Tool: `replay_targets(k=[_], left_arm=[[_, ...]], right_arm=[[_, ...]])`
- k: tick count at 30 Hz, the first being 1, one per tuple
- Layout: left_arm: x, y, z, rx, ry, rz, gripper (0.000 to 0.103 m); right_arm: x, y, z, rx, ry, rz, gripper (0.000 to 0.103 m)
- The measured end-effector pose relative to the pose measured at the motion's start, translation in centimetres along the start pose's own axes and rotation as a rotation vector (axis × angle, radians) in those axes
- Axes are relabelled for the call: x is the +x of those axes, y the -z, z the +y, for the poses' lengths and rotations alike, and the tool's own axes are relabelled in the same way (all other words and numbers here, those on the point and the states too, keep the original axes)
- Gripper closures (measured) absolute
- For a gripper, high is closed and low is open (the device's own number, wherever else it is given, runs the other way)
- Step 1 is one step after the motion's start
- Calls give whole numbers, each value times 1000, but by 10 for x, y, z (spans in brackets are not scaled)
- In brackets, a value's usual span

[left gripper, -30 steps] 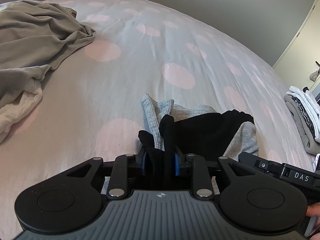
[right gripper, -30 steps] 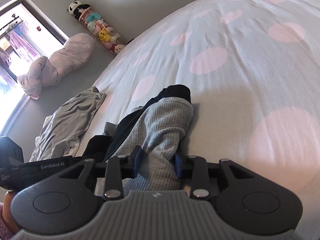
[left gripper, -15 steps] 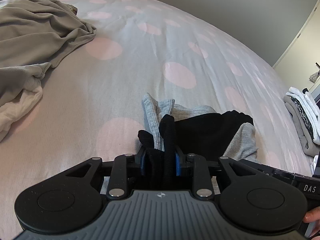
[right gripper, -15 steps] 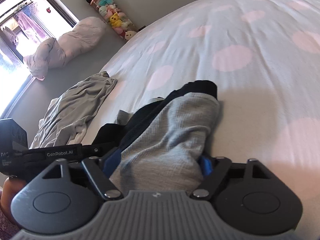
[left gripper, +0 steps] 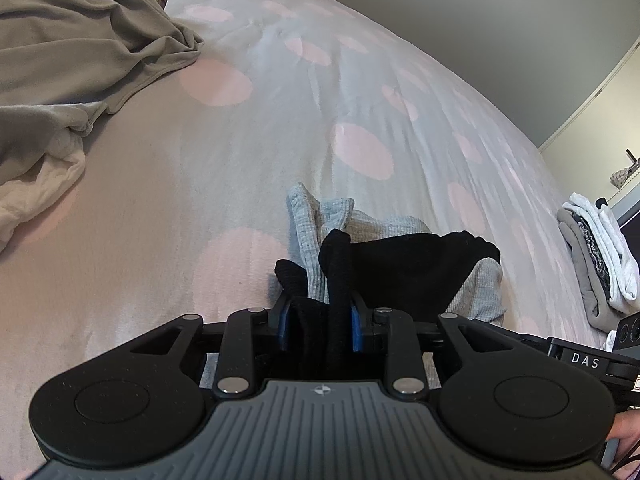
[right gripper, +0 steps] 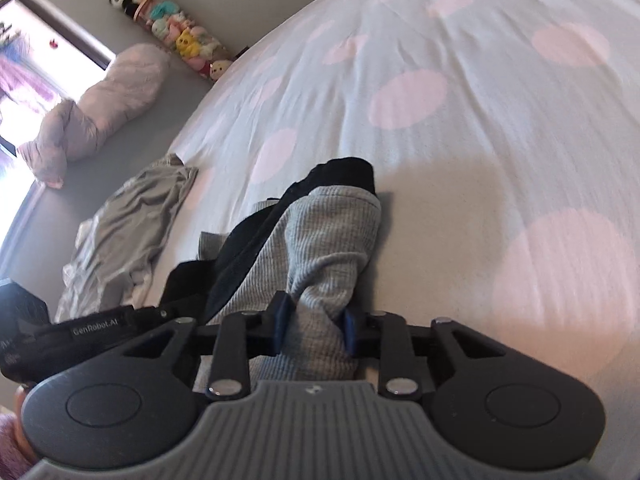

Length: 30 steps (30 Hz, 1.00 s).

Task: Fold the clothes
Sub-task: 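Lift the folded grey shirt with both grippers and carry it to the clothes stack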

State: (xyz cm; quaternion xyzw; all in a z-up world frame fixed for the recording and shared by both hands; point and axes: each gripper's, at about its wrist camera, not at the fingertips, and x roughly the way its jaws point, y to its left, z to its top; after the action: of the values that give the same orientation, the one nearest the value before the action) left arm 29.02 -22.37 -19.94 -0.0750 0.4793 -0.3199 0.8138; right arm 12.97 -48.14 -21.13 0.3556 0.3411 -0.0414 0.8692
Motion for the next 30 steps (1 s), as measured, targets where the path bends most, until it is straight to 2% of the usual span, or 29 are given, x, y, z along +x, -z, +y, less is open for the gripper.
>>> replay_targets(k=[2, 4, 7, 14, 19, 27, 30], left_arm=[[0, 0, -2, 12, -2, -8, 83], [-2, -1, 0, -1, 7, -19, 85], [-6, -2, 1, -7, 24, -33, 86], [-24, -6, -11, 45, 88, -98, 87], [-48, -4, -27, 63, 147, -157, 87], [-109, 12, -65, 121, 254, -302, 88], [-132, 16, -93, 192, 293, -368, 88]], right_arm=[[-1, 1, 5, -9, 18, -15, 82], [-2, 2, 10, -19, 35, -29, 85], [-13, 6, 20, -71, 58, -72, 87], [-51, 14, 48, -149, 93, -174, 88], [-90, 29, 64, -162, 107, -271, 89], [-164, 52, 75, -181, 88, -400, 90], [-199, 59, 76, -197, 92, -460, 90]])
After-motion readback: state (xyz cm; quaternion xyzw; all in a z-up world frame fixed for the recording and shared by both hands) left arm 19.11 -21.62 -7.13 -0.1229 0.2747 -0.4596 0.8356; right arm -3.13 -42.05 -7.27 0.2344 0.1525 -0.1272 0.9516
